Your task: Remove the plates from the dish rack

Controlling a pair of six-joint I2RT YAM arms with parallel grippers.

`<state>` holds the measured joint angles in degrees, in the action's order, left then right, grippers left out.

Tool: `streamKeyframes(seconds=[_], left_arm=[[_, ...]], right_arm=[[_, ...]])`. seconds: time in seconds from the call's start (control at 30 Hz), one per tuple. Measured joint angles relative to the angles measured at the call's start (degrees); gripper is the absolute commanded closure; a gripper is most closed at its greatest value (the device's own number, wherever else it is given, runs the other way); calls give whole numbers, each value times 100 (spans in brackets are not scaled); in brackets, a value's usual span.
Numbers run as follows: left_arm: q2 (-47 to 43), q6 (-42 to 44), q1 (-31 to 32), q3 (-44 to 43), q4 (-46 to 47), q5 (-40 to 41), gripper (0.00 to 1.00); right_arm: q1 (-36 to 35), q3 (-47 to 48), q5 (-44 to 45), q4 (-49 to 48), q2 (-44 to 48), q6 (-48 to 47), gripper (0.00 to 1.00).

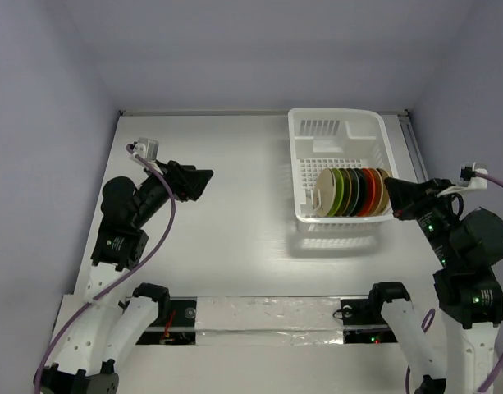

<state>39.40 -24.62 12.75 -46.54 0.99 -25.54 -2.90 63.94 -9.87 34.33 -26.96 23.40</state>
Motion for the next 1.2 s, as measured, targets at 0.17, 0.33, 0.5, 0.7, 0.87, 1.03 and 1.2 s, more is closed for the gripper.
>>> streamKeyframes(seconds=[0.17, 0.33, 0.5, 0.7, 0.87, 1.03, 1.2], left_arm=[[59, -9, 0, 4, 2, -125, 53], [-17, -59, 0, 166, 66, -258, 98], [109, 7, 2, 258, -83, -236, 100], [144, 35, 2, 535, -304, -24, 93], [184, 81, 2, 713, -531, 83, 74], [136, 103, 2, 732, -667, 179, 65], [-42, 138, 37, 732, -876, 190, 60]], right_arm=[[-22, -122, -699, -177, -380, 153, 100], [-868, -240, -380, -240, -1095, 216, 100], [-2651, -63, 1147, -136, -2127, 262, 100], [-2900, -39, 2793, 136, -3075, 282, 83], [-2900, -24, 3491, 251, -3635, 258, 69], [-2900, -24, 3845, 278, -4148, 256, 66], [-2900, 87, 4103, 313, -4575, 251, 66]])
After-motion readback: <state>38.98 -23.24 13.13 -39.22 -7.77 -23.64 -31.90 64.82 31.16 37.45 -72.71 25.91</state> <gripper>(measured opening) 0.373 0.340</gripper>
